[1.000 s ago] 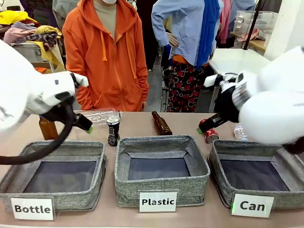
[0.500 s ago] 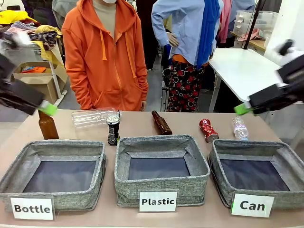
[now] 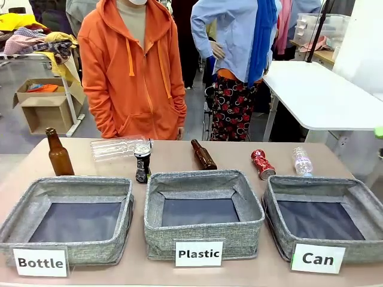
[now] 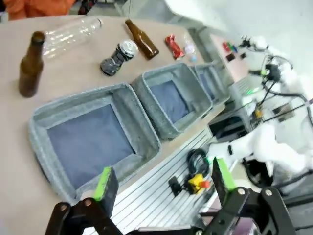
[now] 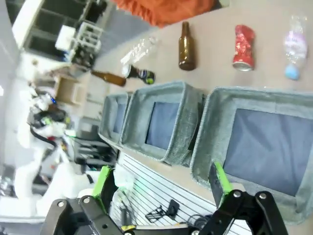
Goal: Sort the can waste into the basket.
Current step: Pick up the can waste from the table and place it in the right Fabric basket.
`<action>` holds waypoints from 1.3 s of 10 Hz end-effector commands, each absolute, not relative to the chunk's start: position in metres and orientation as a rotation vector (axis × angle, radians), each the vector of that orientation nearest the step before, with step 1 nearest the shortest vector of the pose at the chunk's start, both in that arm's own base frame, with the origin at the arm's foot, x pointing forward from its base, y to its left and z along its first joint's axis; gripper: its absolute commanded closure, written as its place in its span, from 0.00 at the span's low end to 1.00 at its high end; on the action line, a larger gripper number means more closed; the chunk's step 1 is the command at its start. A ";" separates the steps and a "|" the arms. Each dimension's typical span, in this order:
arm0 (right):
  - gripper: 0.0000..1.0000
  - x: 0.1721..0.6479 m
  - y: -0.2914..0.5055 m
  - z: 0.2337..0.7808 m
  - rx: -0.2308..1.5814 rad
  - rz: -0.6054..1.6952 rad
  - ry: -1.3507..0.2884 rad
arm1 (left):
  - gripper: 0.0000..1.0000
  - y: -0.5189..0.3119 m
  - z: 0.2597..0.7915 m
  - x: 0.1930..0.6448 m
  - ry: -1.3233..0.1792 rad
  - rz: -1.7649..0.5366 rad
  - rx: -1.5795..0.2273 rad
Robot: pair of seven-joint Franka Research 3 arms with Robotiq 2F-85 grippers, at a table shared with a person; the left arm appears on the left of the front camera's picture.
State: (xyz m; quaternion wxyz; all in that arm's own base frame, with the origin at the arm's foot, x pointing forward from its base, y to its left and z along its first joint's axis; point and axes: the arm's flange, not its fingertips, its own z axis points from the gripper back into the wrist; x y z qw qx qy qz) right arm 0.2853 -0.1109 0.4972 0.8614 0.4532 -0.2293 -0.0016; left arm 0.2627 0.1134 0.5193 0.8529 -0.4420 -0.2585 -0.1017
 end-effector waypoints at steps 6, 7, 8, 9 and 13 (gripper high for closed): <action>0.00 0.285 -0.180 0.398 1.223 -0.324 -0.471 | 0.00 0.121 0.454 0.293 -0.538 0.094 -1.258; 0.00 0.287 -0.183 0.393 1.214 -0.358 -0.508 | 0.00 0.110 0.451 0.295 -0.546 0.151 -1.225; 0.00 0.282 -0.183 0.401 1.220 -0.328 -0.454 | 0.00 0.140 0.458 0.299 -0.543 0.082 -1.275; 0.00 0.282 -0.183 0.401 1.220 -0.328 -0.454 | 0.00 0.140 0.458 0.299 -0.543 0.082 -1.275; 0.00 0.282 -0.183 0.401 1.220 -0.328 -0.454 | 0.00 0.140 0.458 0.299 -0.543 0.082 -1.275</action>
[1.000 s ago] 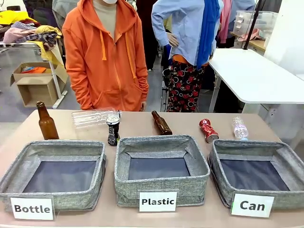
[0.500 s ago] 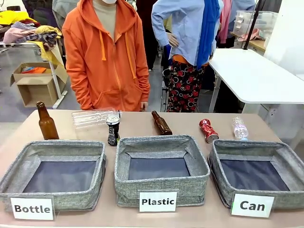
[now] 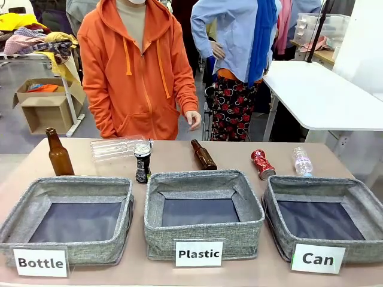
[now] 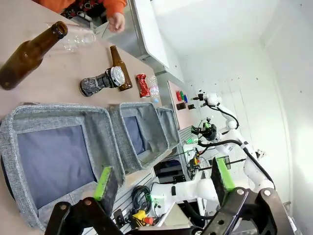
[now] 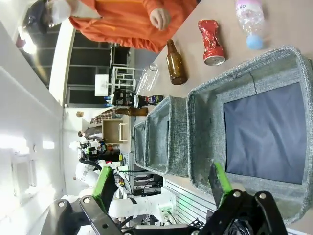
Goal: Sort the can waste into the basket.
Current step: Pick up the can waste from the table and place it in the right Fabric basket.
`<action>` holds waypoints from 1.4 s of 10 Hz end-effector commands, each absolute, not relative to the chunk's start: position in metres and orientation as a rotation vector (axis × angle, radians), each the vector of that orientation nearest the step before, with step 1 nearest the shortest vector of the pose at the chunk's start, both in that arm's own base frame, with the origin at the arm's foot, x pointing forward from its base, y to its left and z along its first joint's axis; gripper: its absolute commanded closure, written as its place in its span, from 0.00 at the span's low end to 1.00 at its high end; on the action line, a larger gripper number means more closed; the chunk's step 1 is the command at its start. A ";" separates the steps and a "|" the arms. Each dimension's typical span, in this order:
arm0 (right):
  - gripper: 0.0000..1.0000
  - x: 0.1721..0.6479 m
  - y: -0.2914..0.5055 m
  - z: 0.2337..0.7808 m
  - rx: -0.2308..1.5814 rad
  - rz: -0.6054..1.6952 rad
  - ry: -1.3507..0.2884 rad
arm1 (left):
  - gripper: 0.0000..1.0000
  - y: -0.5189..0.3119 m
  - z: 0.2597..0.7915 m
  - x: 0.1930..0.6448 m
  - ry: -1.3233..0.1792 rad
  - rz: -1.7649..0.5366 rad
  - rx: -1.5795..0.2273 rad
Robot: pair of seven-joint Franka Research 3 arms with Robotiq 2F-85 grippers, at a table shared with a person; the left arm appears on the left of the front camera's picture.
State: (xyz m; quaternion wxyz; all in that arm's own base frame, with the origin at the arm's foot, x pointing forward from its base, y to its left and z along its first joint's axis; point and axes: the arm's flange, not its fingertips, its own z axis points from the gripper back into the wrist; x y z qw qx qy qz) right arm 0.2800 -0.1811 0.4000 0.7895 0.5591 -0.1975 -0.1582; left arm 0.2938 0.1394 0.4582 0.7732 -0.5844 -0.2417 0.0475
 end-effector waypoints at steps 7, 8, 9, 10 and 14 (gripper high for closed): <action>0.00 0.282 -0.183 0.401 1.220 -0.328 -0.454 | 0.00 0.053 0.502 0.312 -0.577 -0.472 -0.779; 0.00 0.282 -0.183 0.401 1.220 -0.328 -0.454 | 0.00 0.026 0.507 0.319 -0.571 -0.646 -0.720; 0.00 0.282 -0.183 0.401 1.220 -0.328 -0.454 | 0.00 -0.001 0.505 0.327 -0.578 -0.782 -0.661; 0.00 0.282 -0.183 0.401 1.220 -0.328 -0.454 | 0.00 -0.025 0.502 0.331 -0.586 -0.927 -0.630; 0.00 0.282 -0.183 0.401 1.220 -0.328 -0.454 | 0.00 -0.066 0.507 0.334 -0.573 -1.021 -0.553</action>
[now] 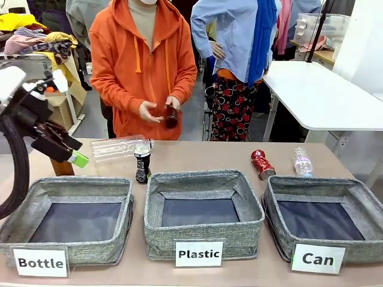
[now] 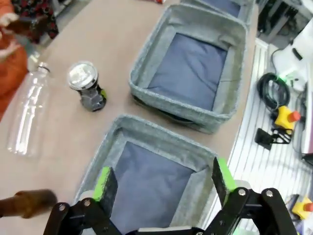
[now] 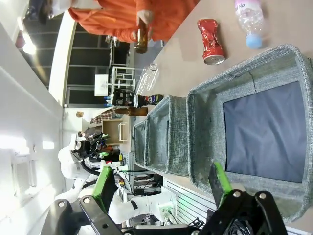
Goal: Sort the can waste into the basket.
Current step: Pick up the can waste from the table and place it in the right Fabric basket.
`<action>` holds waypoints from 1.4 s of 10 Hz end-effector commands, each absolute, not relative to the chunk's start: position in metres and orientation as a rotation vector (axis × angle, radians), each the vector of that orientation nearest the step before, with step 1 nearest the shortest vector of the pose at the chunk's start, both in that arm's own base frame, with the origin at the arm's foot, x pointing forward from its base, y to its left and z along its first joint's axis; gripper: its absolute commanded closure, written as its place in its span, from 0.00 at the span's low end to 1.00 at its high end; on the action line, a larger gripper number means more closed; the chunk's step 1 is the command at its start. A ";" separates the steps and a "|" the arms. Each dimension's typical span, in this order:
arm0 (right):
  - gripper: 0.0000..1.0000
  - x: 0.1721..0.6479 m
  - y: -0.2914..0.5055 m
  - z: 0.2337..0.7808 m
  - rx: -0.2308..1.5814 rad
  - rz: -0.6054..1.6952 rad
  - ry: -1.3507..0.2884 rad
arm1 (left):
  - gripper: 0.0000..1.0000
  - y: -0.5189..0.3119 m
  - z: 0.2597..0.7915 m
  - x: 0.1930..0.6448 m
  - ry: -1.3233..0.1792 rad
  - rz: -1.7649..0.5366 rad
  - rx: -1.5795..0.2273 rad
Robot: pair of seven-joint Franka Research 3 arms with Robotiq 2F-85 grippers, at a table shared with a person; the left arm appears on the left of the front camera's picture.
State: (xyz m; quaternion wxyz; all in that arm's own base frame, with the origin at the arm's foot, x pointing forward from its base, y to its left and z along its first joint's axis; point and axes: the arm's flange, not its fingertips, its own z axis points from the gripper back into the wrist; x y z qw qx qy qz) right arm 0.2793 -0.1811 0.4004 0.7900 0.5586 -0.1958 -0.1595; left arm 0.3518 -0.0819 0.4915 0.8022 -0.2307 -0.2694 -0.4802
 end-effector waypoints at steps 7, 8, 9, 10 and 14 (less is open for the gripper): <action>0.00 0.282 -0.183 0.401 1.220 -0.328 -0.454 | 0.00 -0.054 0.509 0.396 -0.686 -1.155 -0.761; 0.00 0.282 -0.183 0.401 1.220 -0.328 -0.454 | 0.00 -0.007 0.534 0.364 -0.764 -1.139 -0.819; 0.00 0.282 -0.183 0.401 1.220 -0.328 -0.454 | 0.00 0.048 0.559 0.319 -0.856 -1.065 -0.775; 0.00 0.282 -0.183 0.401 1.220 -0.328 -0.454 | 0.00 0.101 0.581 0.277 -0.994 -0.988 -0.726; 0.00 0.282 -0.183 0.401 1.220 -0.328 -0.454 | 0.00 0.256 0.585 0.194 -1.222 -0.590 -0.663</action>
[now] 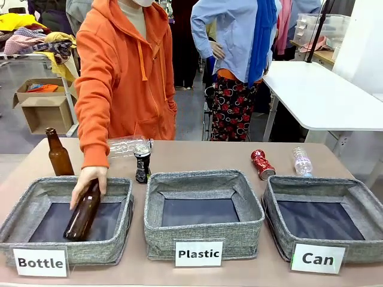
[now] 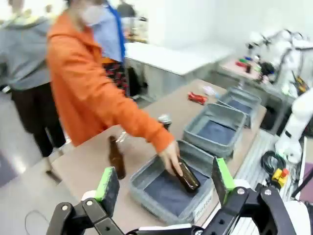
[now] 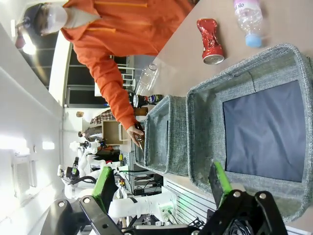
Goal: Sort the can waste into the basket.
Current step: Pick up the can waste from the table and place it in the right Fabric basket.
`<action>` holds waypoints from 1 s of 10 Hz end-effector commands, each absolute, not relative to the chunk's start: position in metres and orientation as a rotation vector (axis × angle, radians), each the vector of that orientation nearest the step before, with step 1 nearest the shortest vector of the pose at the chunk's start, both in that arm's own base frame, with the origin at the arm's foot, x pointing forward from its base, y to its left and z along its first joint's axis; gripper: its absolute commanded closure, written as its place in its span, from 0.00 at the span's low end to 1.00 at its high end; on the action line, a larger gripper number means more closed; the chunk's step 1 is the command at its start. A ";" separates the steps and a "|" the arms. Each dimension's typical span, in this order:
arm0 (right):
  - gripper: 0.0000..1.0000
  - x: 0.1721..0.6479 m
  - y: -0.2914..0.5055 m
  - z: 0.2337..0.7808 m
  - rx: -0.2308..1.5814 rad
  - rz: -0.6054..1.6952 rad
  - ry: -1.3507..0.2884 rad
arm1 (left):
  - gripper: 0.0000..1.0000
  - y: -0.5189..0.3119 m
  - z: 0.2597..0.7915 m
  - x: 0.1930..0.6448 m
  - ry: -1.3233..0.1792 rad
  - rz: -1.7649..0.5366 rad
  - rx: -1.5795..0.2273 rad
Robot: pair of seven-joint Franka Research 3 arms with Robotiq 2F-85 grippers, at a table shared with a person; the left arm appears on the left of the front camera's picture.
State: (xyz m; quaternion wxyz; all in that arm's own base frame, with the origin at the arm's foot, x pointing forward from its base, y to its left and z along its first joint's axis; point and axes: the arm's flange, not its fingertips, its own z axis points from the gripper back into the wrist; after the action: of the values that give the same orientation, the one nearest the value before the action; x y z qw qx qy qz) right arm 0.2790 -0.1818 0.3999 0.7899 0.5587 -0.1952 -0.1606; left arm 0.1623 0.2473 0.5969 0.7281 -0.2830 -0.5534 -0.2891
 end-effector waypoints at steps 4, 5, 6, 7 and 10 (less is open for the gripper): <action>0.00 0.282 -0.183 0.401 1.220 -0.328 -0.454 | 0.00 0.278 0.551 0.174 -1.286 -0.488 -0.705; 0.00 0.282 -0.183 0.401 1.220 -0.328 -0.454 | 0.00 0.278 0.551 0.181 -1.275 -0.495 -0.711; 0.00 0.282 -0.183 0.401 1.220 -0.328 -0.454 | 0.00 0.277 0.554 0.190 -1.262 -0.514 -0.713; 0.00 0.282 -0.183 0.401 1.220 -0.328 -0.454 | 0.00 0.273 0.559 0.196 -1.246 -0.532 -0.707; 0.00 0.282 -0.183 0.401 1.220 -0.328 -0.454 | 0.00 0.216 0.589 0.220 -1.170 -0.673 -0.578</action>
State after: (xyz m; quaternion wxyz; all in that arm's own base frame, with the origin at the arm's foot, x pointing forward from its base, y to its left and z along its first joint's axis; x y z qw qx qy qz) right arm 0.2792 -0.1814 0.4000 0.7900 0.5588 -0.1951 -0.1600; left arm 0.2156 0.2391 0.5778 0.7369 -0.3007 -0.5378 -0.2781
